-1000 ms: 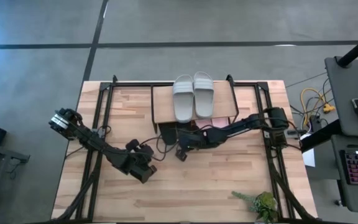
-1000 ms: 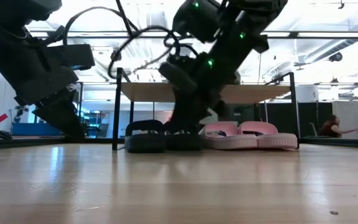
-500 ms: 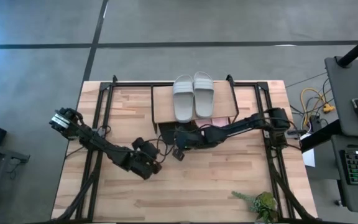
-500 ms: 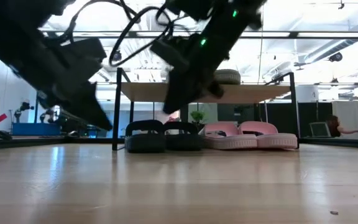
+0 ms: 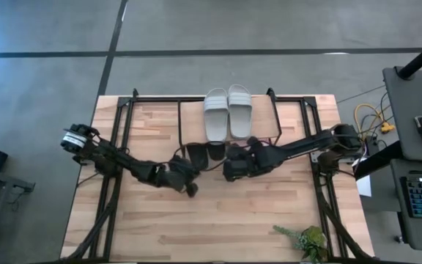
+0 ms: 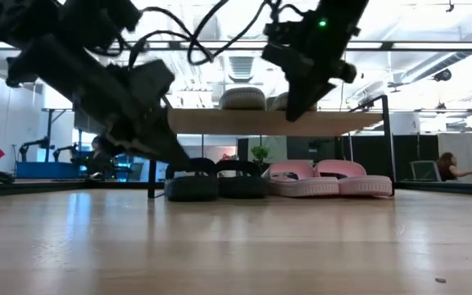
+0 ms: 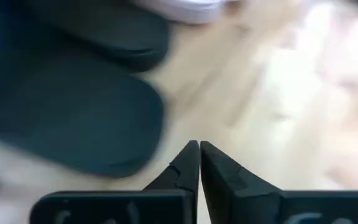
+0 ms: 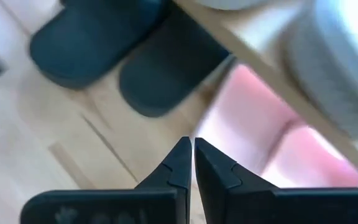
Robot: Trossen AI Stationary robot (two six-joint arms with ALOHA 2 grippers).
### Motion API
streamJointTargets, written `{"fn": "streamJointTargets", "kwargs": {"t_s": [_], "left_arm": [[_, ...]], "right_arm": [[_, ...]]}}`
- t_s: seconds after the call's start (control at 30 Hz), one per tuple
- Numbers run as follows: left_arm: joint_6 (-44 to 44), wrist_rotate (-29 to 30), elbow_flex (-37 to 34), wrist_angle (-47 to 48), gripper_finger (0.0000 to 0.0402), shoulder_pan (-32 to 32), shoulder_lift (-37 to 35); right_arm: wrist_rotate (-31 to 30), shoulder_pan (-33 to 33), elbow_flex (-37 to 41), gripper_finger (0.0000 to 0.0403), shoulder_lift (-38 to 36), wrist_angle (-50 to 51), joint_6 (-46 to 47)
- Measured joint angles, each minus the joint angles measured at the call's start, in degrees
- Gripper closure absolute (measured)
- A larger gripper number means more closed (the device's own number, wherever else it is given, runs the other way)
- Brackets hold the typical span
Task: Pick and place slides into the shelf
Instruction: Adjust the slides under the shelf
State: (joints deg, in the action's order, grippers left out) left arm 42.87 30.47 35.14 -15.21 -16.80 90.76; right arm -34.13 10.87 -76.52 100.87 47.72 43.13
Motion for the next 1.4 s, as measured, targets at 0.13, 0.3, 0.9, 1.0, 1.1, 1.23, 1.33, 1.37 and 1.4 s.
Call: {"fn": "streamJointTargets", "kwargs": {"t_s": [0.13,0.3,0.9,1.0,1.1,1.23,1.33,1.37,1.4], "left_arm": [[-2.9,-1.5,0.0,-4.9,0.0402,0.0,0.0],[-3.0,-4.1,-0.1,-5.6,0.0402,1.3,0.5],[-2.9,0.4,0.0,-3.5,0.0402,6.0,7.5],[-2.9,2.8,0.0,-2.2,0.0402,6.4,7.5],[-2.9,3.1,-0.1,-1.3,0.0402,7.5,7.7],[-2.9,3.1,-0.2,-1.3,0.0402,8.3,7.8],[-2.8,4.1,-0.2,-0.9,0.0402,8.4,7.8],[-2.8,4.1,-0.3,-0.8,0.0402,8.4,7.8],[-2.8,4.1,-0.3,-0.8,0.0402,8.4,7.7]], "right_arm": [[-0.6,0.0,1.6,0.039,-2.1,2.3,2.1],[-2.0,0.1,2.1,0.039,-3.4,5.0,3.4],[-4.8,1.9,2.9,0.039,-3.7,6.5,3.4],[-4.9,1.9,3.1,0.039,-3.7,6.5,3.4],[-5.0,1.9,3.4,0.039,-3.7,6.5,3.4],[-4.9,1.9,3.6,0.039,-3.7,6.4,3.5],[-5.0,1.9,3.7,0.039,-3.7,6.5,3.5],[-4.9,1.9,3.7,0.039,-3.7,6.5,3.4],[-4.9,1.9,3.7,0.039,-3.7,6.5,3.4]]}}
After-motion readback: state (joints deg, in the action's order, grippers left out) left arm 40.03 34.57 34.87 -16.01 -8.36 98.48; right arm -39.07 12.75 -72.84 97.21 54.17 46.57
